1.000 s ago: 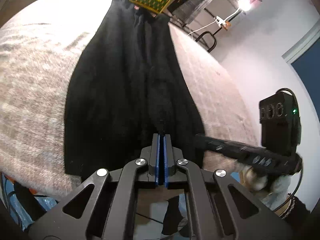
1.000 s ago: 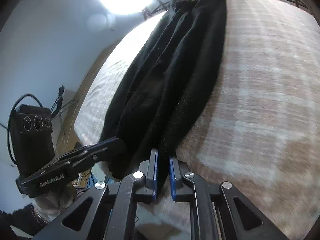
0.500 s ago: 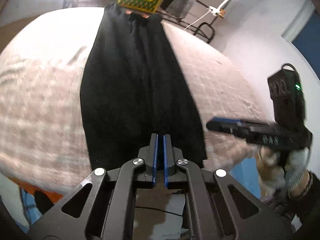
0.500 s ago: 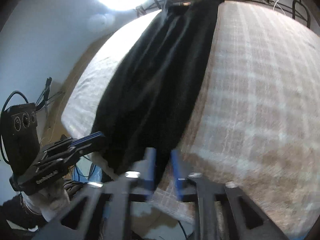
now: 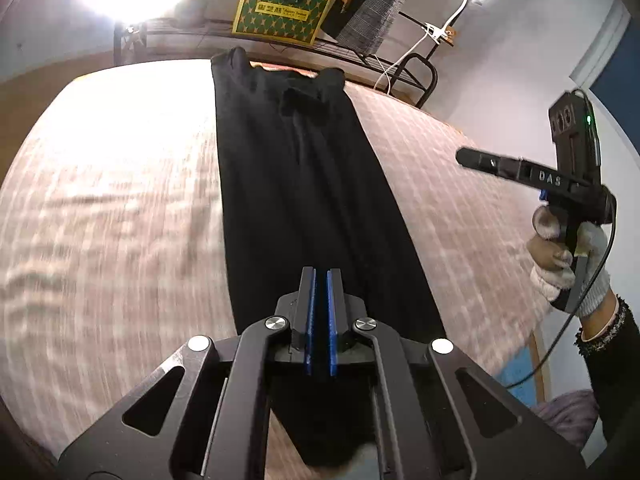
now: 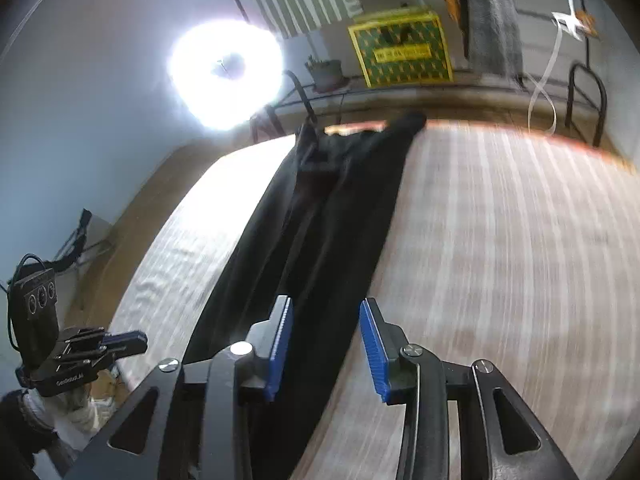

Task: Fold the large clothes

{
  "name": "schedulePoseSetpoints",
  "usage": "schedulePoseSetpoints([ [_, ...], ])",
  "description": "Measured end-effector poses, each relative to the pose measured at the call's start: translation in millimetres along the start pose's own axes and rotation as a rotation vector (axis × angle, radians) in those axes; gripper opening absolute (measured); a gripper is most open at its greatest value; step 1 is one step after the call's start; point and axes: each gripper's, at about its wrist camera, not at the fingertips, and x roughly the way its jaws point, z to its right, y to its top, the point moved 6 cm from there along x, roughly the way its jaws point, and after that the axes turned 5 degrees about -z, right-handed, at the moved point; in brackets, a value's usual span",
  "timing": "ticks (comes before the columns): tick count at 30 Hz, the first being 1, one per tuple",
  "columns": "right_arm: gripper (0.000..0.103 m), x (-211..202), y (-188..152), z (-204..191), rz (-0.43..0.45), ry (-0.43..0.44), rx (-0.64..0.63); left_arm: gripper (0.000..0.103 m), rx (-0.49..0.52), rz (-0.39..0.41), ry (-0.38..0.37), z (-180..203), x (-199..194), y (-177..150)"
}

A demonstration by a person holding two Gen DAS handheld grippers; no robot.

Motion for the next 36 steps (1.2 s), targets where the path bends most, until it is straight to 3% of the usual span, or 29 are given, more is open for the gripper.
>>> schedulePoseSetpoints([
  [7, 0.043, 63.1, 83.7, 3.3, 0.015, -0.087, -0.003, 0.002, 0.045, 0.054, 0.033, -29.2, 45.2, 72.0],
  [14, 0.043, 143.5, 172.9, 30.3, -0.055, -0.167, 0.034, 0.002, 0.109, 0.125, 0.023, -46.5, 85.5, 132.0],
  [17, 0.043, 170.6, 188.2, 42.9, -0.113, -0.255, 0.037, 0.002, 0.095, 0.142, -0.008, -59.3, 97.1, 143.1],
  [20, 0.043, 189.7, 193.7, 46.1, -0.149, -0.277, 0.027, 0.002, 0.087, 0.149, -0.035, -69.1, 104.0, 144.8],
  [27, 0.043, 234.8, 195.5, 44.9, -0.267, -0.419, -0.085, 0.002, 0.046, 0.177, -0.055, -92.2, 105.0, 139.4],
  [28, 0.041, 239.3, 195.3, 47.7, -0.281, -0.443, -0.087, 0.002, 0.042, 0.179, -0.053, -94.6, 105.0, 137.3],
  [29, 0.028, 243.5, 193.3, 51.5, -0.295, -0.468, -0.085, 0.002, 0.042, 0.179, -0.054, -95.1, 105.0, 135.8],
  [32, 0.006, 242.2, 192.0, 56.3, -0.270, -0.486, -0.076, 0.002, 0.056, 0.179, -0.051, -94.1, 104.0, 130.3],
  [34, 0.004, 231.3, 195.6, 52.5, -0.211, -0.457, -0.063, 0.002, 0.068, 0.189, -0.045, -92.2, 101.5, 128.2],
  [36, 0.004, 212.9, 205.7, 42.7, -0.100, -0.347, -0.050, 0.002, 0.072, 0.195, -0.043, -90.3, 99.7, 127.9],
])
